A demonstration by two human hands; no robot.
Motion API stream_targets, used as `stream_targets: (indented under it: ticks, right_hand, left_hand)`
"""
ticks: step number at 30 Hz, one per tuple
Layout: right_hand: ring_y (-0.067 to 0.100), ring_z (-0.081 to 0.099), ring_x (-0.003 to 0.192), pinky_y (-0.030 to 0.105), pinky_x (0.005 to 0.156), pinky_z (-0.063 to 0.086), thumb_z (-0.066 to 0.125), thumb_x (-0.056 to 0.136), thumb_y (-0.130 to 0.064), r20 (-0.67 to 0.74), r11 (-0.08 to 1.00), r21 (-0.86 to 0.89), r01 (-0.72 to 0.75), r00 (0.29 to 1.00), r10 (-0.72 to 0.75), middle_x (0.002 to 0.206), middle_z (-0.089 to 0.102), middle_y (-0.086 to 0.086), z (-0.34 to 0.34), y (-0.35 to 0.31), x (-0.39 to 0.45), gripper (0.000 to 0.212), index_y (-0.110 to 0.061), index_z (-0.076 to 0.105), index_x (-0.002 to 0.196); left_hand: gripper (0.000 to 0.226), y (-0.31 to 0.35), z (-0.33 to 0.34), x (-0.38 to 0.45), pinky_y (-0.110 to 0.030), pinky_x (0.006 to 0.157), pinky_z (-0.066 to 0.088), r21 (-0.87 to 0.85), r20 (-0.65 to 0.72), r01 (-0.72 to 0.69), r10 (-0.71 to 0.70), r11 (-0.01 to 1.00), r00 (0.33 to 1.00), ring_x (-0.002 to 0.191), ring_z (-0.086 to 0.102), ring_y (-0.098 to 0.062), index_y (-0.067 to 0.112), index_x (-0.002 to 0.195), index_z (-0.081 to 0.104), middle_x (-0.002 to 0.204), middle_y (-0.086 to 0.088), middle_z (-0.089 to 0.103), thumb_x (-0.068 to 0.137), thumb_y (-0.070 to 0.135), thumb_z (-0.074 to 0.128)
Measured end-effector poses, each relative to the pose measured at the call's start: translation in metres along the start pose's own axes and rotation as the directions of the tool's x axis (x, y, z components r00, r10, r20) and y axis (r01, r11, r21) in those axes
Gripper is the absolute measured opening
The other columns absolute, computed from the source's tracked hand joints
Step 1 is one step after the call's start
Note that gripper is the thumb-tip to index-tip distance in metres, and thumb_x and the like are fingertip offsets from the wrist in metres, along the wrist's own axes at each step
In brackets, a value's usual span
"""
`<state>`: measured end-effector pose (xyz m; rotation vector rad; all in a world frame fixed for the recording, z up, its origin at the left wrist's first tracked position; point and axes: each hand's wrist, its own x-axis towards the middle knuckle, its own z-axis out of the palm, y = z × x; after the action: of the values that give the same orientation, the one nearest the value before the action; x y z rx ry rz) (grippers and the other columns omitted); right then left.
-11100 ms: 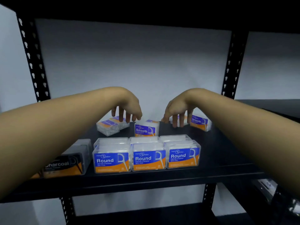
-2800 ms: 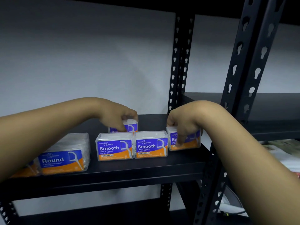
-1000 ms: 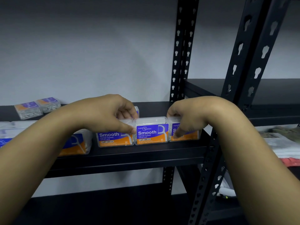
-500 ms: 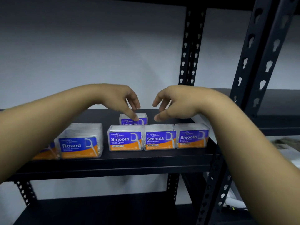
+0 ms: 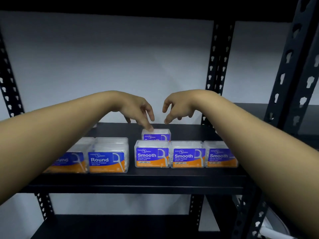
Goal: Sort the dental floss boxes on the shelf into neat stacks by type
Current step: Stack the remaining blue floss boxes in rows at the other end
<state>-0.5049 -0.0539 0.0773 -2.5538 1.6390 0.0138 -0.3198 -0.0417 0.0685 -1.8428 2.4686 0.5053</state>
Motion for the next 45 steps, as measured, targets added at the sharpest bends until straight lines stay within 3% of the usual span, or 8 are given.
stream_targets:
  ticks: [4, 13, 22, 30, 34, 38, 42, 45]
  right_hand:
    - [0.023, 0.072, 0.101, 0.048, 0.091, 0.06, 0.076, 0.089, -0.044, 0.009, 1.0, -0.021, -0.016, 1.0, 0.017, 0.122, 0.066, 0.003, -0.008, -0.016, 0.023, 0.053, -0.018, 0.06, 0.133]
    - [0.026, 0.072, 0.106, 0.049, 0.093, 0.06, 0.072, 0.093, -0.037, 0.1, 0.999, 0.028, -0.034, 0.995, 0.031, 0.117, 0.07, 0.004, -0.008, -0.068, 0.085, 0.044, -0.014, 0.061, 0.129]
    - [0.025, 0.072, 0.106, 0.05, 0.093, 0.06, 0.071, 0.094, -0.034, 0.133, 1.0, 0.027, -0.006, 0.991, 0.002, 0.116, 0.071, 0.004, -0.002, -0.141, 0.137, 0.039, -0.014, 0.063, 0.126]
    - [0.025, 0.073, 0.1, 0.05, 0.092, 0.06, 0.069, 0.095, -0.038, 0.103, 0.999, -0.024, 0.029, 0.994, -0.026, 0.113, 0.071, 0.004, 0.011, -0.21, 0.18, 0.038, -0.01, 0.065, 0.119]
    - [0.028, 0.073, 0.101, 0.049, 0.091, 0.06, 0.069, 0.095, -0.041, 0.113, 1.0, -0.017, 0.006, 0.994, -0.004, 0.116, 0.071, 0.007, 0.029, -0.237, 0.202, 0.037, -0.008, 0.063, 0.112]
    - [0.029, 0.072, 0.101, 0.045, 0.084, 0.062, 0.069, 0.095, -0.042, 0.122, 0.998, 0.047, -0.033, 0.992, 0.027, 0.124, 0.07, 0.011, 0.039, -0.261, 0.217, 0.048, -0.003, 0.063, 0.123]
    - [0.031, 0.071, 0.105, 0.034, 0.058, 0.054, 0.064, 0.099, -0.039, 0.13, 0.997, -0.008, -0.071, 0.989, 0.072, 0.136, 0.064, 0.016, 0.044, -0.279, 0.225, 0.051, 0.001, 0.061, 0.132]
    - [0.031, 0.067, 0.1, 0.035, 0.061, 0.052, 0.062, 0.101, -0.038, 0.145, 0.992, 0.009, -0.126, 0.982, 0.123, 0.142, 0.06, 0.018, 0.048, -0.283, 0.235, 0.054, 0.002, 0.057, 0.137]
  left_hand:
    - [0.034, -0.036, -0.025, -0.012, -0.044, 0.096, 0.057, -0.016, -0.07, 0.109, -0.109, 0.994, 0.992, 0.108, 0.069, -0.017, 0.02, 0.113, 0.071, 0.109, 0.004, 0.074, 0.085, 0.038, 0.078]
    - [0.033, -0.127, -0.059, -0.032, -0.049, 0.096, 0.057, 0.098, 0.019, 0.427, -0.431, 0.899, 0.902, 0.105, 0.072, -0.023, 0.014, 0.106, 0.07, 0.11, -0.003, 0.074, 0.085, 0.039, 0.077]
    - [0.031, -0.22, -0.064, -0.062, -0.05, 0.094, 0.057, 0.131, 0.012, 0.548, -0.554, 0.826, 0.833, 0.103, 0.072, -0.023, 0.015, 0.104, 0.07, 0.108, -0.002, 0.073, 0.086, 0.039, 0.076]
    - [0.04, -0.279, -0.064, -0.074, -0.036, 0.09, 0.058, 0.139, -0.113, 0.388, -0.375, 0.911, 0.92, 0.102, 0.065, -0.015, 0.023, 0.118, 0.067, 0.119, 0.006, 0.069, 0.081, 0.026, 0.082]
    - [0.057, -0.29, -0.056, -0.077, -0.023, 0.094, 0.04, 0.234, -0.098, 0.28, -0.264, 0.931, 0.96, 0.101, 0.054, -0.009, 0.029, 0.138, 0.058, 0.096, 0.023, 0.057, 0.085, 0.029, 0.078]
    - [0.071, -0.305, -0.049, -0.067, -0.044, 0.113, 0.042, 0.205, 0.013, 0.251, -0.259, 0.946, 0.966, 0.134, 0.046, -0.021, 0.038, 0.147, 0.047, 0.148, 0.007, 0.047, 0.082, 0.038, 0.076]
    - [0.07, -0.309, -0.039, -0.062, -0.028, 0.103, 0.035, 0.25, 0.014, 0.194, -0.204, 0.949, 0.979, 0.121, 0.046, -0.016, 0.044, 0.148, 0.045, 0.14, 0.007, 0.048, 0.085, 0.04, 0.074]
    - [0.07, -0.312, -0.035, -0.06, -0.028, 0.102, 0.034, 0.281, -0.01, 0.173, -0.177, 0.944, 0.984, 0.128, 0.048, -0.018, 0.042, 0.149, 0.045, 0.146, 0.005, 0.047, 0.085, 0.041, 0.074]
